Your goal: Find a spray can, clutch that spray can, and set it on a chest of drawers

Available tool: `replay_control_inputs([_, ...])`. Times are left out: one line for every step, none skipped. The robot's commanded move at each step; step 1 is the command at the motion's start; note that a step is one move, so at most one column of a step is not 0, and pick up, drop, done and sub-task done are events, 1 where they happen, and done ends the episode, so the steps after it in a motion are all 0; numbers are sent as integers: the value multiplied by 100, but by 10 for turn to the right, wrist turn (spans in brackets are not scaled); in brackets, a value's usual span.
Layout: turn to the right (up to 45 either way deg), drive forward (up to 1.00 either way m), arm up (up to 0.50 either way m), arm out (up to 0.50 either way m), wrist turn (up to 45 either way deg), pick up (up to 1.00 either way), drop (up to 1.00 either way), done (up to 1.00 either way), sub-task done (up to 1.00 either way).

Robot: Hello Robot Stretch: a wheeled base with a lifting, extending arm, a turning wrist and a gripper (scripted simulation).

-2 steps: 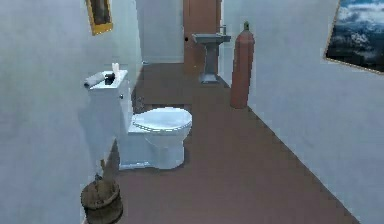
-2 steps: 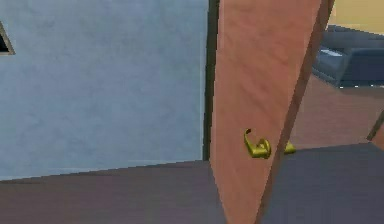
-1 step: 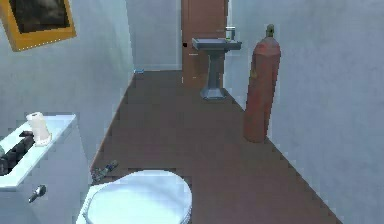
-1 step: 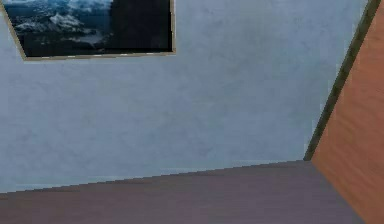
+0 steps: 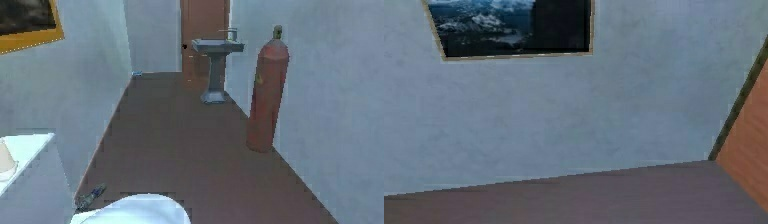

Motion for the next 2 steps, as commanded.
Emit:
replay_control_inputs([-450,0,0,0,0,0,0,0,0])
replay_control_inputs([-450,0,0,0,0,0,0,0,0])
